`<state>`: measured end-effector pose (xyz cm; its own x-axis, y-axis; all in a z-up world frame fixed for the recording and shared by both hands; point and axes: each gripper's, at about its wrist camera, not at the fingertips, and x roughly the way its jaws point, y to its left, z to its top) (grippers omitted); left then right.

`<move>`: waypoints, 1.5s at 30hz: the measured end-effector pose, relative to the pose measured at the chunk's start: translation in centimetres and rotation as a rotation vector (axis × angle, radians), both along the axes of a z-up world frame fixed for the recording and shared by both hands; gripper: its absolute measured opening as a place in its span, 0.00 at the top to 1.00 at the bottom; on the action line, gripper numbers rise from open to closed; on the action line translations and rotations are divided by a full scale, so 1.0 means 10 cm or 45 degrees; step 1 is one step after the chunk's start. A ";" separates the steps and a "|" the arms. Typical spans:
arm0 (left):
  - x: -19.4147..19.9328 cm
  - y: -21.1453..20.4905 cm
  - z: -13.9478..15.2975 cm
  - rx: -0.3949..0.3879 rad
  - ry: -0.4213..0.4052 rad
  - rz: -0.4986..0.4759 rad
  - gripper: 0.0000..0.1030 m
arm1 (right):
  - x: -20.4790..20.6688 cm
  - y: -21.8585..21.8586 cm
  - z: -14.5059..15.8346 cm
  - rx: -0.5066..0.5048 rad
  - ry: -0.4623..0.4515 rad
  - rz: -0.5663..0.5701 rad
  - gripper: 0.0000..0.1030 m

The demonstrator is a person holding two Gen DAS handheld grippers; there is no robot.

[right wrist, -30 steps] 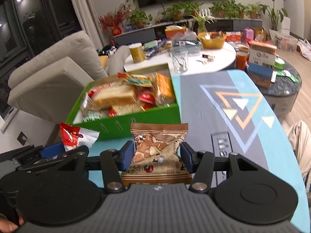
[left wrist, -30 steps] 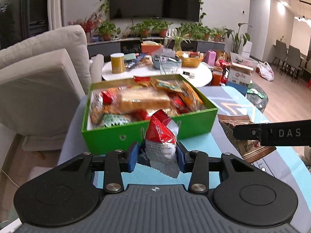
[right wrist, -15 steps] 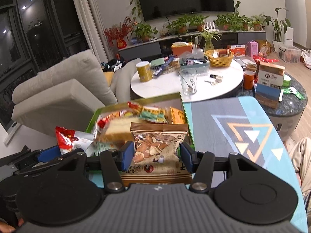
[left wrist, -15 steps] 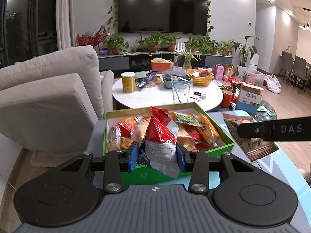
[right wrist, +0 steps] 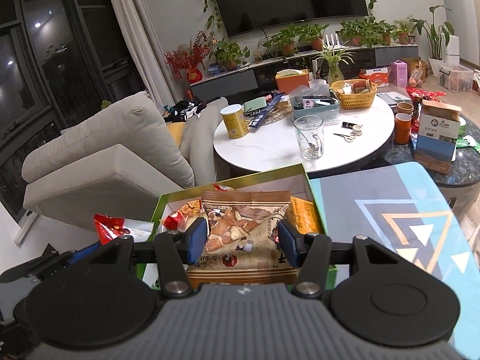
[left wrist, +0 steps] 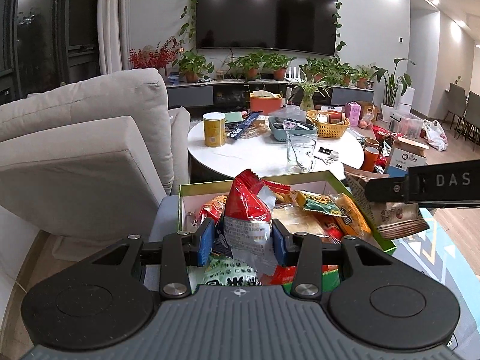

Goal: Organize snacks
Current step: 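Carry the nut bag and red-white snack over the green box, then lower both snacks into the green box and open both grippers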

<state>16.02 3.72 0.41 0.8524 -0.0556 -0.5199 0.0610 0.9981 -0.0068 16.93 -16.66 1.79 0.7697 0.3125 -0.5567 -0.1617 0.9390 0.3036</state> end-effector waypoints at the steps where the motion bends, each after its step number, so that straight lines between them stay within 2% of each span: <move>1: 0.03 0.00 -0.01 0.001 0.001 -0.005 0.63 | 0.03 0.01 -0.01 0.006 0.004 0.000 0.38; 11: 0.26 -0.01 -0.15 0.001 0.019 -0.039 0.63 | 0.27 0.07 -0.15 0.010 0.035 0.001 0.38; 24: 0.45 0.03 -0.36 0.002 0.077 -0.007 0.63 | 0.40 0.09 -0.34 0.017 0.096 0.000 0.38; 45: 0.40 0.05 -0.40 0.003 0.066 0.022 0.58 | 0.38 0.13 -0.44 -0.022 0.130 -0.002 0.38</move>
<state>19.98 4.17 -3.62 0.8251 -0.0399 -0.5636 0.0435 0.9990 -0.0069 20.76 -15.33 -2.62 0.7092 0.3011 -0.6375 -0.1290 0.9444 0.3025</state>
